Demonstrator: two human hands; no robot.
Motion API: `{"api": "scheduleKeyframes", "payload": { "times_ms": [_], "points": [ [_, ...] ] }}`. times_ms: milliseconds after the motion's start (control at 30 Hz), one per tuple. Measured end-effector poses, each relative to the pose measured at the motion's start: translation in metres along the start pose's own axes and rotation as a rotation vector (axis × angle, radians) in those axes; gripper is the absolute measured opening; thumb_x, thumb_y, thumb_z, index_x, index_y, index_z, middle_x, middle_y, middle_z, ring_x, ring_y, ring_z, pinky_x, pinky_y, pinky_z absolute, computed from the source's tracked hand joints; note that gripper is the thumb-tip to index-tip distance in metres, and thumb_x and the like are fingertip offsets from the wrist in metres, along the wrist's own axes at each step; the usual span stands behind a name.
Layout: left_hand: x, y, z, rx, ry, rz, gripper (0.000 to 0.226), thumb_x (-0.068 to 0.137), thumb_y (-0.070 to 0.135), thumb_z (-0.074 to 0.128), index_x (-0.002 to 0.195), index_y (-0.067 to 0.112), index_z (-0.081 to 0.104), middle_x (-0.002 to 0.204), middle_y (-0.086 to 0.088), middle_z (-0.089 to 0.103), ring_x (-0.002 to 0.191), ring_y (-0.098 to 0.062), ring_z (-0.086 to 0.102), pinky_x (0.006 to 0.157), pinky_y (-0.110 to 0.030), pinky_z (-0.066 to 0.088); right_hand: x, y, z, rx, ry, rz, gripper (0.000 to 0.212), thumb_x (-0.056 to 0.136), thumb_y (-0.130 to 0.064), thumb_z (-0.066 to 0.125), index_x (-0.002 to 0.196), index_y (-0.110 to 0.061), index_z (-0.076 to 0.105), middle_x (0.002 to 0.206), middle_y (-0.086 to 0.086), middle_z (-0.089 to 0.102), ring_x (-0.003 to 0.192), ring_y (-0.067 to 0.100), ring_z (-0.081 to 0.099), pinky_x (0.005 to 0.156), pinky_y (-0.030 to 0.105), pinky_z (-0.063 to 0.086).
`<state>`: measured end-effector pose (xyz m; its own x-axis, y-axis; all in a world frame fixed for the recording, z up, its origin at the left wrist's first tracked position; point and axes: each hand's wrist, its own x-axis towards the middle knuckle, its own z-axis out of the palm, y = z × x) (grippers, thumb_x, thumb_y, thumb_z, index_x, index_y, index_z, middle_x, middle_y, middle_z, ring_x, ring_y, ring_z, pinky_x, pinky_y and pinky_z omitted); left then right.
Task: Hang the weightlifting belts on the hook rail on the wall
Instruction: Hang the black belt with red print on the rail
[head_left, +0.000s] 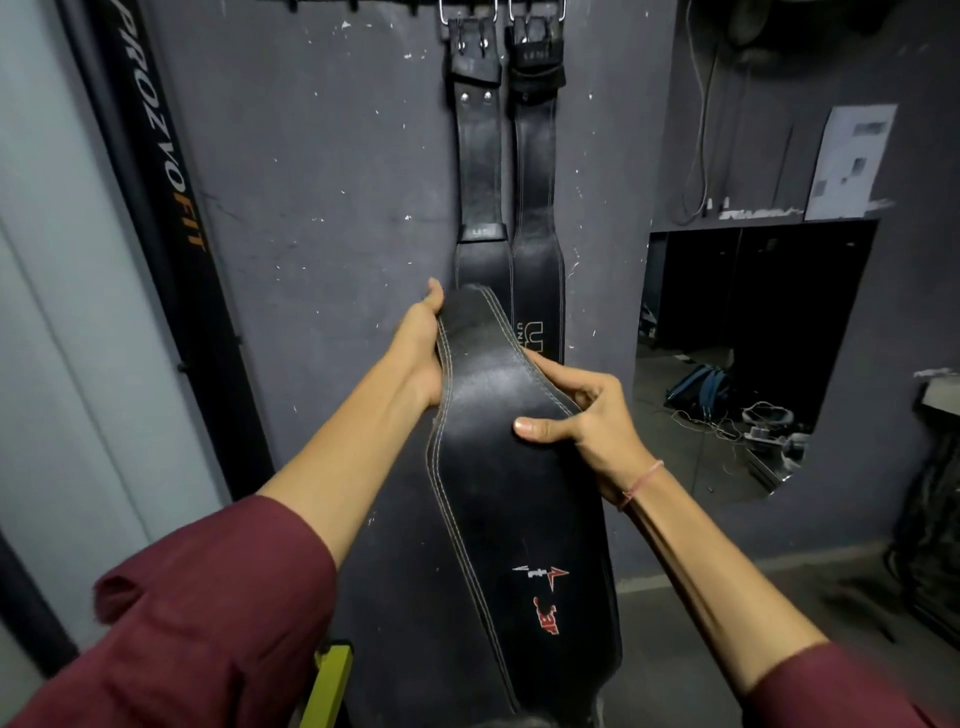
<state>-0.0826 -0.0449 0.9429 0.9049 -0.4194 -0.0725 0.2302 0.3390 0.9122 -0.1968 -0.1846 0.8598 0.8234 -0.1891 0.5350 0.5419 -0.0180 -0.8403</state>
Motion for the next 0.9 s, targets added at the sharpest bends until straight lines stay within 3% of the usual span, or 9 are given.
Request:
{"api": "scheduleKeyframes", "payload": {
  "times_ms": [67, 133, 233, 333, 433, 567, 667, 767, 900],
  "points": [
    [0.003, 0.003, 0.004, -0.057, -0.019, 0.012, 0.040, 0.102, 0.041, 0.049, 0.102, 0.005, 0.066, 0.083, -0.014, 0.074, 0.080, -0.029, 0.070, 0.067, -0.043, 0.056, -0.003, 0.003, -0.005, 0.004, 0.003, 0.004, 0.074, 0.063, 0.025, 0.074, 0.129, -0.006, 0.062, 0.118, 0.001, 0.073, 0.112, 0.014, 0.068, 0.086, 0.022, 0.055],
    [0.005, 0.007, 0.009, -0.097, -0.057, 0.029, 0.032, 0.100, 0.033, 0.053, 0.103, 0.005, 0.068, 0.085, -0.012, 0.076, 0.080, -0.027, 0.072, 0.069, -0.041, 0.058, -0.007, 0.008, -0.011, -0.020, -0.007, 0.026, 0.066, 0.066, 0.024, 0.073, 0.124, -0.005, 0.066, 0.115, 0.004, 0.074, 0.108, 0.017, 0.070, 0.084, 0.024, 0.056],
    [0.007, 0.008, 0.021, -0.051, -0.013, 0.194, 0.038, 0.097, 0.031, 0.062, 0.117, -0.001, 0.063, 0.102, -0.016, 0.072, 0.085, -0.031, 0.072, 0.069, -0.044, 0.063, -0.008, 0.014, -0.010, -0.064, -0.011, 0.055, 0.029, 0.078, 0.017, 0.068, 0.103, 0.002, 0.066, 0.096, 0.008, 0.074, 0.087, 0.017, 0.071, 0.076, 0.027, 0.055],
    [0.004, -0.004, 0.034, 0.050, 0.012, 0.406, 0.023, 0.099, 0.026, 0.058, 0.099, 0.003, 0.063, 0.091, -0.015, 0.067, 0.084, -0.028, 0.066, 0.079, -0.042, 0.057, 0.005, 0.006, 0.000, -0.023, 0.042, 0.030, 0.004, 0.091, 0.006, 0.061, 0.093, 0.002, 0.060, 0.083, 0.016, 0.063, 0.073, 0.014, 0.063, 0.067, 0.022, 0.054],
    [0.002, -0.018, 0.039, 0.103, -0.049, 0.565, 0.012, 0.094, 0.027, 0.059, 0.087, 0.017, 0.061, 0.089, -0.010, 0.062, 0.089, -0.025, 0.055, 0.086, -0.045, 0.046, 0.019, -0.008, 0.005, -0.018, 0.088, -0.018, 0.010, 0.095, 0.004, 0.056, 0.089, -0.001, 0.062, 0.073, 0.008, 0.066, 0.066, 0.010, 0.064, 0.061, 0.020, 0.053],
    [-0.006, -0.019, 0.042, 0.122, -0.092, 0.709, 0.011, 0.097, 0.016, 0.055, 0.087, 0.018, 0.059, 0.088, -0.005, 0.060, 0.089, -0.021, 0.050, 0.088, -0.039, 0.042, -0.003, 0.014, -0.002, -0.085, 0.099, 0.023, 0.016, 0.093, 0.006, 0.059, 0.083, -0.005, 0.064, 0.071, -0.005, 0.066, 0.071, 0.007, 0.062, 0.071, 0.025, 0.052],
    [-0.008, -0.022, 0.037, 0.202, -0.090, 0.730, 0.011, 0.098, 0.017, 0.054, 0.091, 0.009, 0.056, 0.089, -0.009, 0.054, 0.087, -0.018, 0.046, 0.086, -0.034, 0.038, -0.037, 0.054, -0.011, -0.185, 0.106, 0.118, 0.023, 0.094, -0.003, 0.063, 0.072, -0.009, 0.063, 0.066, -0.009, 0.057, 0.067, 0.003, 0.053, 0.067, 0.023, 0.043],
    [-0.004, -0.034, 0.032, 0.245, -0.065, 0.710, 0.037, 0.093, 0.029, 0.055, 0.104, -0.006, 0.054, 0.097, -0.017, 0.060, 0.097, -0.022, 0.056, 0.091, -0.042, 0.043, -0.033, 0.057, -0.005, -0.296, 0.118, 0.112, 0.035, 0.094, -0.016, 0.065, 0.064, -0.003, 0.051, 0.064, -0.002, 0.045, 0.066, 0.011, 0.043, 0.066, 0.029, 0.035],
    [-0.004, -0.047, 0.023, 0.270, -0.071, 0.701, 0.037, 0.094, 0.035, 0.054, 0.112, 0.002, 0.054, 0.115, -0.016, 0.064, 0.111, -0.025, 0.060, 0.107, -0.052, 0.043, 0.017, 0.001, 0.011, -0.272, 0.158, -0.033, 0.032, 0.096, -0.013, 0.062, 0.066, -0.010, 0.052, 0.061, -0.001, 0.037, 0.059, 0.009, 0.035, 0.054, 0.025, 0.029]
  ]
}}
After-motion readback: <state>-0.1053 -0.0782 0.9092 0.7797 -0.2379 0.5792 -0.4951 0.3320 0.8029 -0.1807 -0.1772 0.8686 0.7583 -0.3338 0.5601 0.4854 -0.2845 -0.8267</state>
